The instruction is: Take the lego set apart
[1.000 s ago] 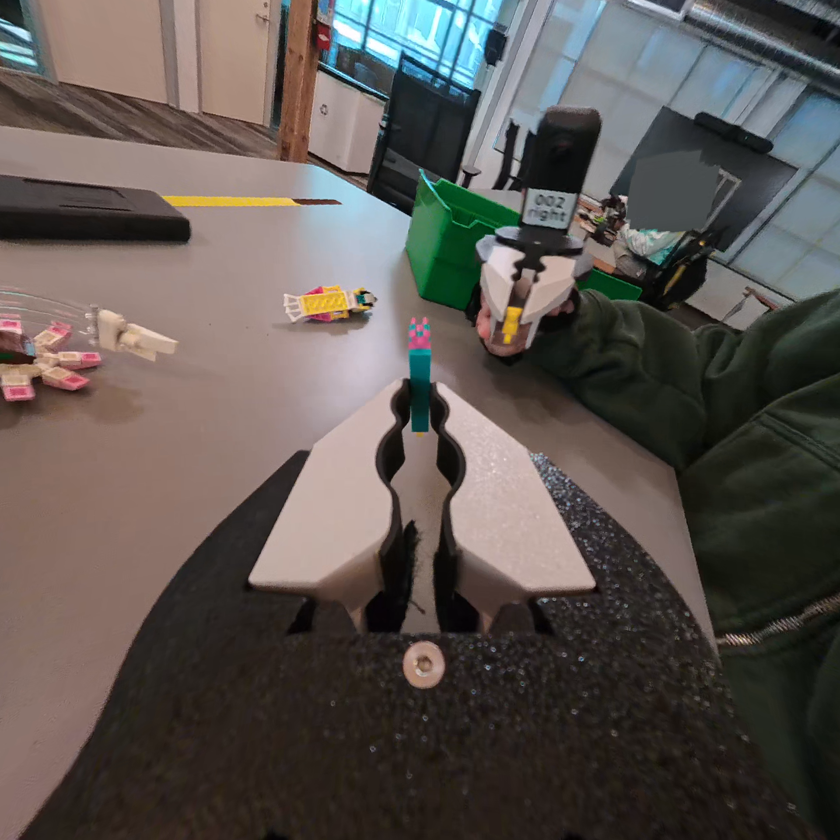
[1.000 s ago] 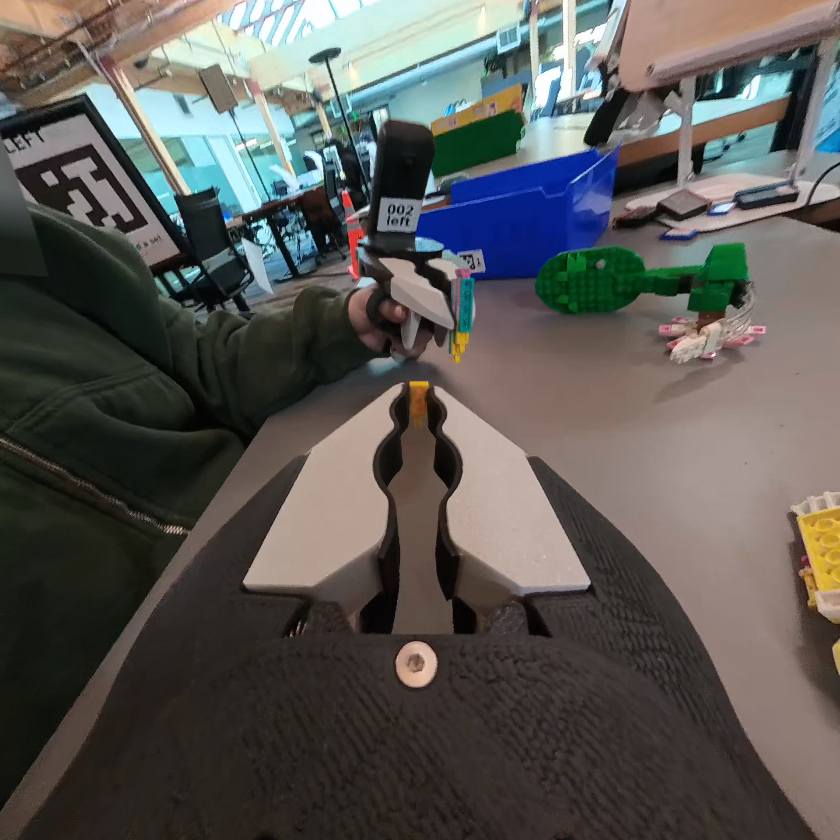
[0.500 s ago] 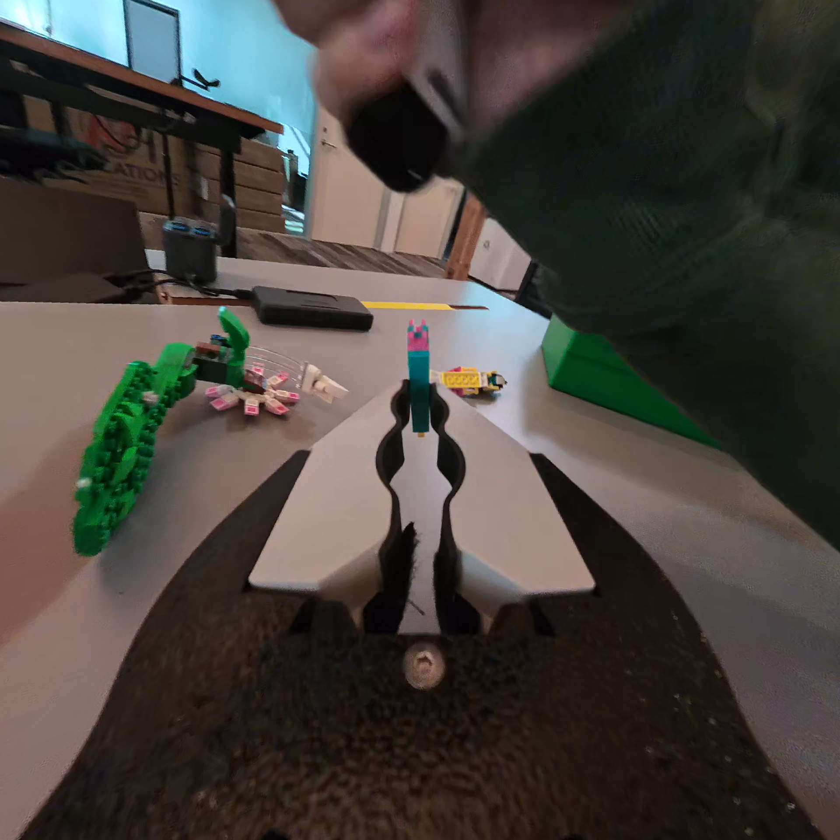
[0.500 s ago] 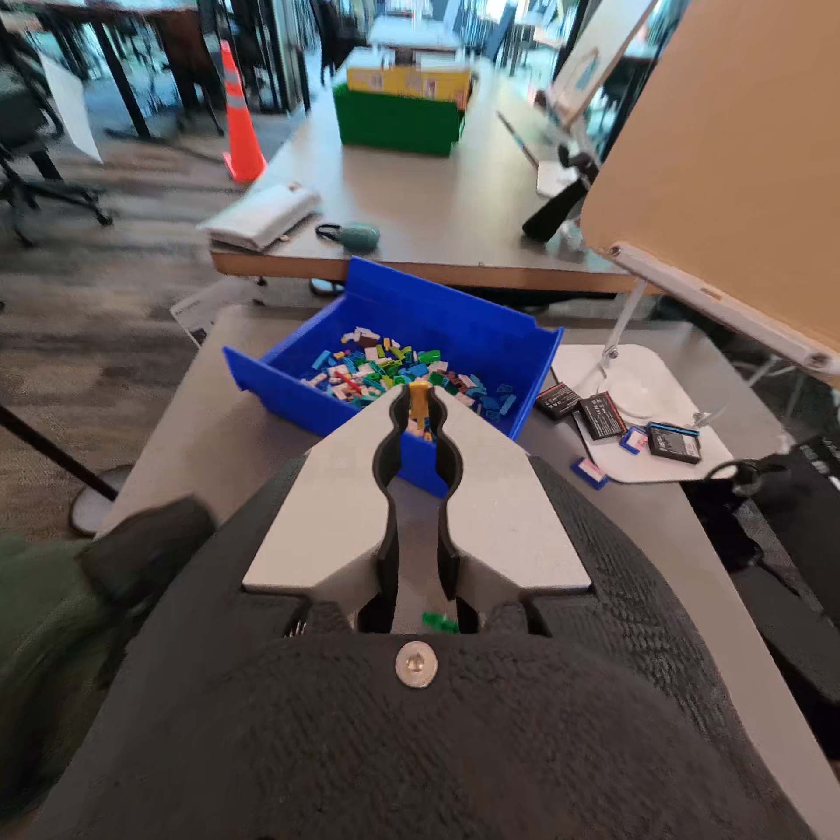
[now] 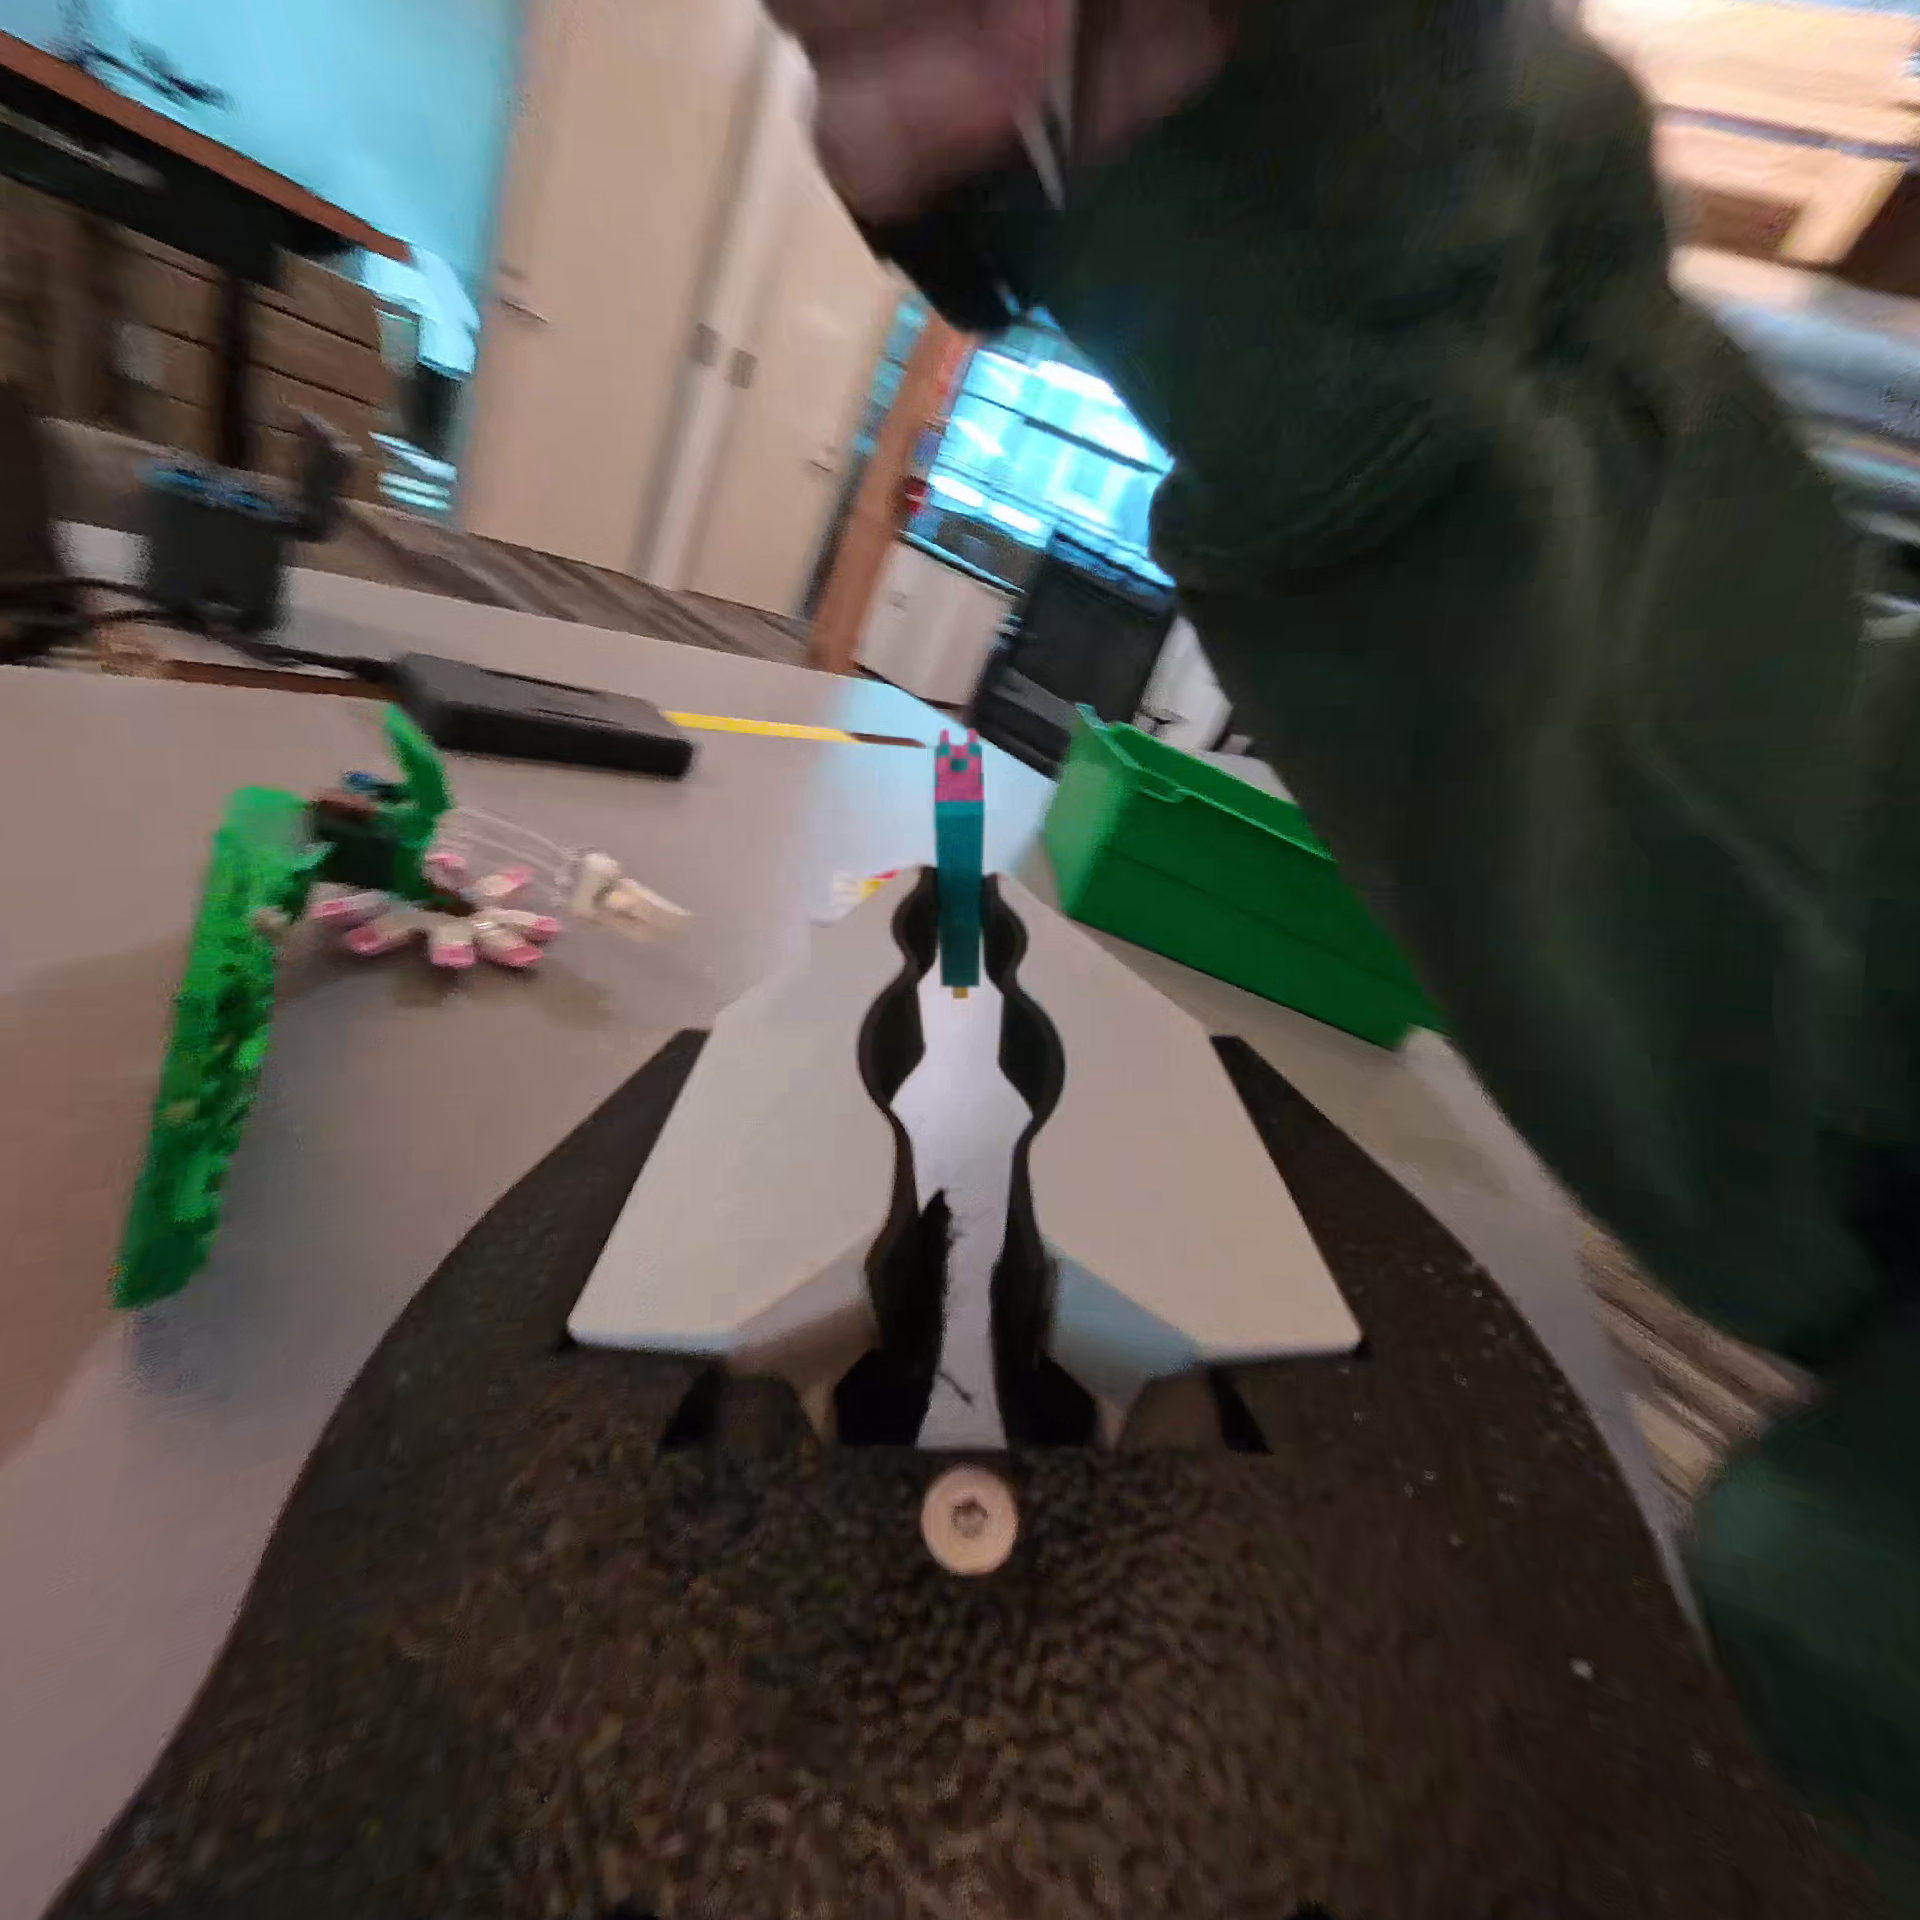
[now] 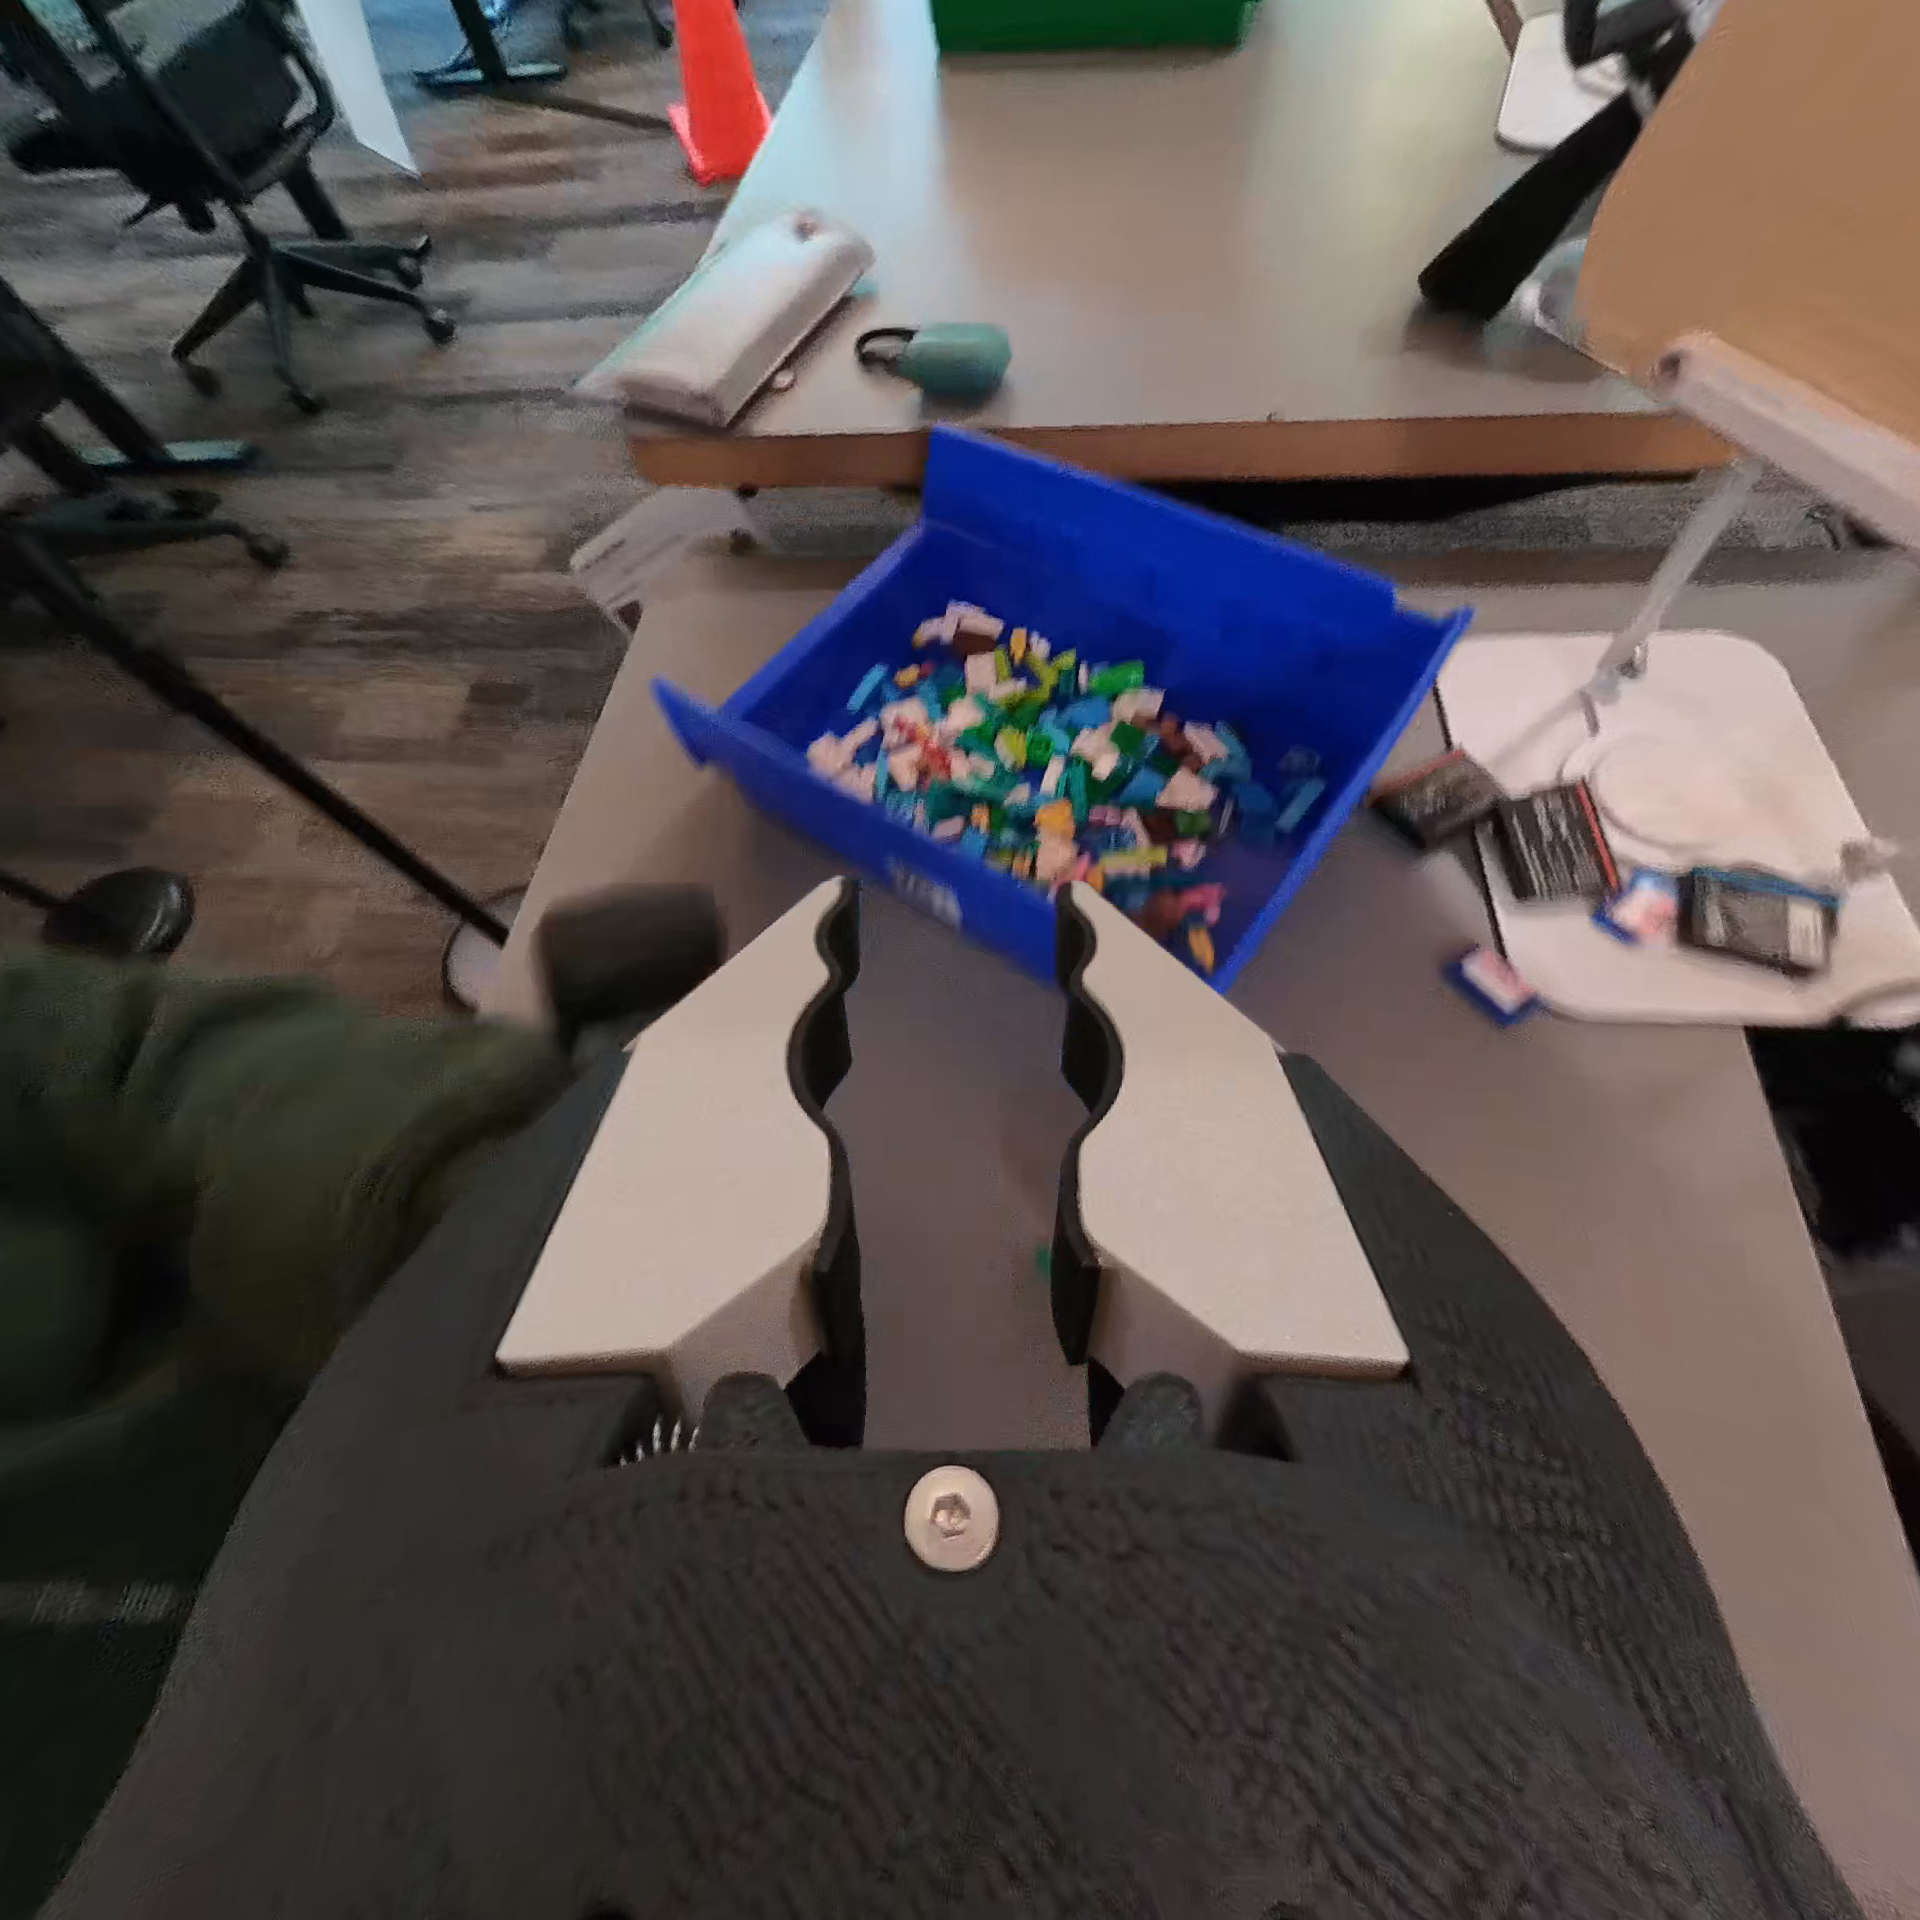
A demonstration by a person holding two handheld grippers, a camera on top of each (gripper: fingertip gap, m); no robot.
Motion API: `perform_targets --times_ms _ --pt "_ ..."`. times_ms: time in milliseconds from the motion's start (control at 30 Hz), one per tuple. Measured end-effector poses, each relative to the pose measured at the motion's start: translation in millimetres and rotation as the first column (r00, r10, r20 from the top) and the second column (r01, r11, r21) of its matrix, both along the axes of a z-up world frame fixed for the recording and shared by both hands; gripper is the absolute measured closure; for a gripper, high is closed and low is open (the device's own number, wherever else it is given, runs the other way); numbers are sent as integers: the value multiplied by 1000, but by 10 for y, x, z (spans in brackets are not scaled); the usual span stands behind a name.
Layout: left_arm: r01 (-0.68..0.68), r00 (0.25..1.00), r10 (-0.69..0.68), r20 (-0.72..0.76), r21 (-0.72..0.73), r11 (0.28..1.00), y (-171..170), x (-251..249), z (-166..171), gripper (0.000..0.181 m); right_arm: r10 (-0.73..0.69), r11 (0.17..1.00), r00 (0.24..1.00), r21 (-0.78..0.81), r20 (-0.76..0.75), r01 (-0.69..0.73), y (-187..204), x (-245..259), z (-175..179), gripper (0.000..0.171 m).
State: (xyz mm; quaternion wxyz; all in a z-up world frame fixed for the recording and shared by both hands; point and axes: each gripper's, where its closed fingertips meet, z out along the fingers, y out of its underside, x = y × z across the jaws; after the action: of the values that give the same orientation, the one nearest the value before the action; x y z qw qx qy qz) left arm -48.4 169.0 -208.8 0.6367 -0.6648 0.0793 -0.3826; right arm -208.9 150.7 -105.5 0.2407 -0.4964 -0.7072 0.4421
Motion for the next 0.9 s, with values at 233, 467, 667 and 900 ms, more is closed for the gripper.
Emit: perform_targets --times_ms 233,467,667,900 --pt "320 947 -320 28 -7 947 -218 192 22 175 -34 990 999 -135 -19 31 60 1591 -667 148" --pt "430 903 -430 -9 -37 902 -327 423 -66 175 -49 952 994 -306 -98 17 -141 1923 -980 157" --pt "463 884 -466 -31 -62 884 -363 504 -126 175 -70 935 990 -353 -121 23 -184 1943 -1069 166" --pt "470 882 -470 -14 -16 883 -393 558 -75 175 -103 931 975 -363 -194 27 -218 2012 -1051 166"
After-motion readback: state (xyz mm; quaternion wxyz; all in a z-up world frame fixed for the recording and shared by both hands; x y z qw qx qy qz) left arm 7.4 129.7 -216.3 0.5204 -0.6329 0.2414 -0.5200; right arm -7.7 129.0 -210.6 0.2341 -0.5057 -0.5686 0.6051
